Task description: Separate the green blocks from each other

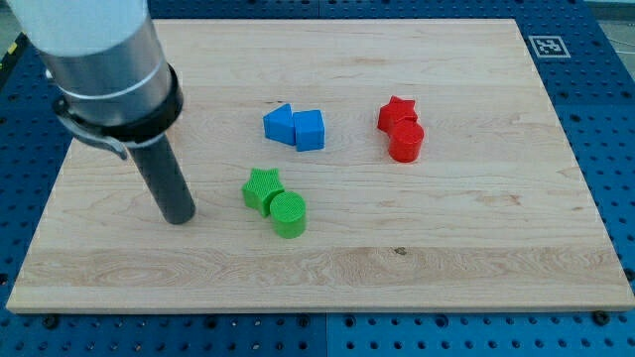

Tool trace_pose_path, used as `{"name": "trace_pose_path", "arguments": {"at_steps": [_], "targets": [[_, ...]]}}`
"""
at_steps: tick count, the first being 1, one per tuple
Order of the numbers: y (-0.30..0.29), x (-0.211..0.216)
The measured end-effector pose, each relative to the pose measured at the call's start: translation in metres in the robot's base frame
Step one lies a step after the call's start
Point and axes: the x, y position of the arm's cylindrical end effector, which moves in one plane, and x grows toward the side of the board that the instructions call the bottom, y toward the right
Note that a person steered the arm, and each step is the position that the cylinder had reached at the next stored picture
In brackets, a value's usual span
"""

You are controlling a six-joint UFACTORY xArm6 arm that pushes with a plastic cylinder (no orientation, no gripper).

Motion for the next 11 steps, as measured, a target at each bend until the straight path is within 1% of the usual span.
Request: {"name": "trace_pose_path", "arguments": {"at_steps": [1,2,3,4,8,9,10,11], "targets": [[0.03,0.014],[0.087,0.021],[0.105,0.021],[0.116,0.021],[0.126,0.021],[0.153,0.023],[0.168,0.016],[0.153,-0.006]]}}
